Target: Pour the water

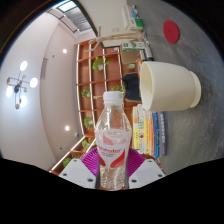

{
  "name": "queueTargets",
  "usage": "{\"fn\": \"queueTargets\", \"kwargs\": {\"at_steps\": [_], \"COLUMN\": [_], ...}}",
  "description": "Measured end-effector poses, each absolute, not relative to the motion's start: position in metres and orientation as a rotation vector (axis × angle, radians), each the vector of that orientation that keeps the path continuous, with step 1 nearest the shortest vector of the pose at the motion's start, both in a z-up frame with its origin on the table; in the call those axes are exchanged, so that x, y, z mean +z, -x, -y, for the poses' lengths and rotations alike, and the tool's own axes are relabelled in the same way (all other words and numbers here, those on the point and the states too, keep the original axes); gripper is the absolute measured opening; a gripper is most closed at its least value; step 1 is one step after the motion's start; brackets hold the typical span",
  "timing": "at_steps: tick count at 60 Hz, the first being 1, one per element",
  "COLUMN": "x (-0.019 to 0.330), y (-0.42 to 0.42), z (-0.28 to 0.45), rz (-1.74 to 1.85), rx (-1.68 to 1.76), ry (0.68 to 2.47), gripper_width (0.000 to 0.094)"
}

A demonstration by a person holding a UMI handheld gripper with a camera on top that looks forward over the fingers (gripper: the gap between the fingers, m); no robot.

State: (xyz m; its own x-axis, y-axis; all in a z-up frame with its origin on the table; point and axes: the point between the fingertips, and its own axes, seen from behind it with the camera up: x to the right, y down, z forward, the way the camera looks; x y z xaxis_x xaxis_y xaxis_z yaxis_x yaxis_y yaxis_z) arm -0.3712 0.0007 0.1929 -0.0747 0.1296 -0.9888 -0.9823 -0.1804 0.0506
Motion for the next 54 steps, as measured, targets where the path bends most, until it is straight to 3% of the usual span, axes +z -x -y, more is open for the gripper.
{"fn": "queueTargets", "kwargs": {"at_steps": [24, 34, 41, 54], "x": [0.212, 0.204, 0.207, 0.232], "y": [0.329, 0.336, 0.351, 0.329], "z": [-0.021, -0.015, -0.01, -0.007], "rz": [-1.409, -1.381, -1.214, -0.675], "rx": [1.764, 1.702, 1.568, 0.88], "ry": [0.794, 0.896, 1.07, 1.475], "gripper_width": [0.0356, 0.0356, 0.0355, 0.0357]}}
